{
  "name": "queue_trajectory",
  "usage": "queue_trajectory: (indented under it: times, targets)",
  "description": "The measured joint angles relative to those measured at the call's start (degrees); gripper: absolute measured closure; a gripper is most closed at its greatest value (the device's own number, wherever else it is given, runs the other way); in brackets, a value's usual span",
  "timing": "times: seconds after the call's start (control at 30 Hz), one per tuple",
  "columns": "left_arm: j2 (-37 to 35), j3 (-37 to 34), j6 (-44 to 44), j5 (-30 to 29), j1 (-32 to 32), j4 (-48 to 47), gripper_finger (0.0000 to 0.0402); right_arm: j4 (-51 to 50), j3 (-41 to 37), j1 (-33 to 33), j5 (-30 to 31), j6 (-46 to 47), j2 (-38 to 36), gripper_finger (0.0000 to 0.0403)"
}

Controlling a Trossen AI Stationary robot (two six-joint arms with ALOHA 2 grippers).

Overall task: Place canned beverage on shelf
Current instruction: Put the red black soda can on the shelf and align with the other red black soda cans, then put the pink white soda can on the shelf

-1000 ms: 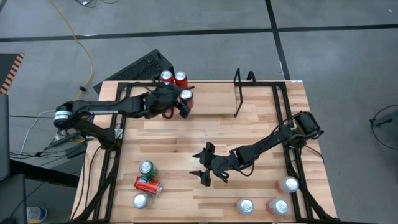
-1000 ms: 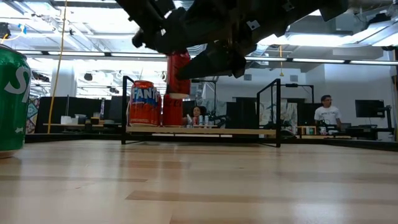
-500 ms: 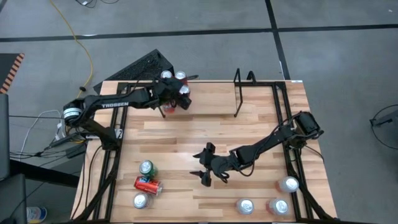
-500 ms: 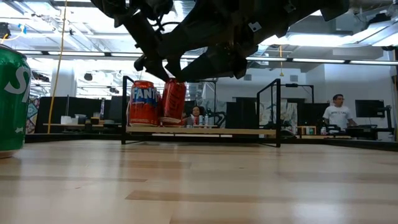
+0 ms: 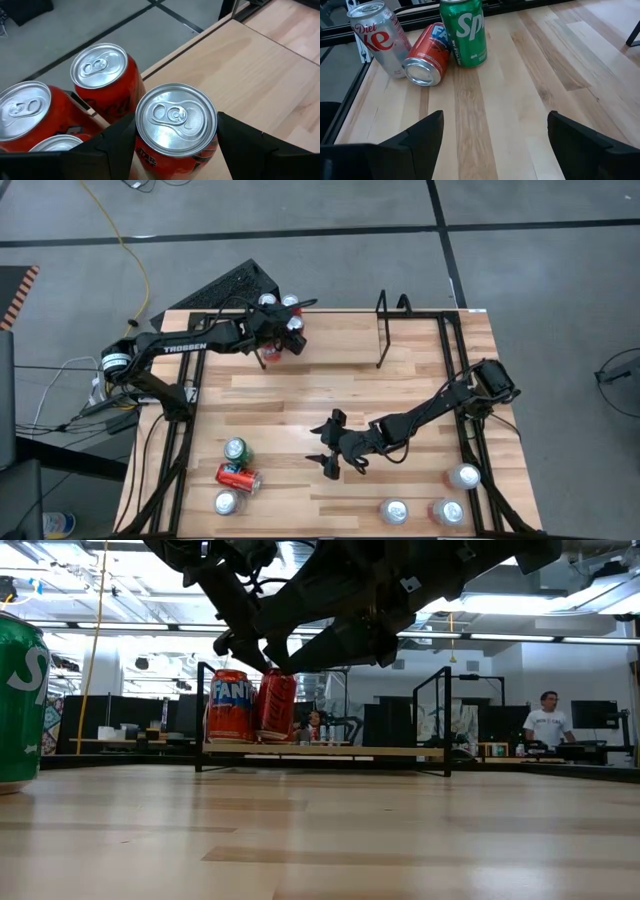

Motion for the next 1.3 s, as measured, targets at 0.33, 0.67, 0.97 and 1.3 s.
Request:
queue_trajectory:
  times: [0.33,0.67,0.97,1.3]
  targets:
    - [0.0,0.0,0.9,0.0,0.0,-0.6,0.0153,0.0,0.0,0.0,-0.3,1.4,0.0,0.0072]
    - [-0.2,0.0,4.0,0.0,0.0,-0.4,0.0101,-0.2,0.0,0.0,-3.0,1.5,0.0,0.0072]
    - [-2.5,0.0,4.2,0.2,-0.9,-1.2,0.0095,-0.9,0.0,0.0,-3.0,1.5,0.0,0.0072]
    - [-14.9,0.0,7.9,0.2,-7.8,-3.6,0.0095,-1.2,0.1,-2.3,8.9,-0.1,0.0,0.0077]
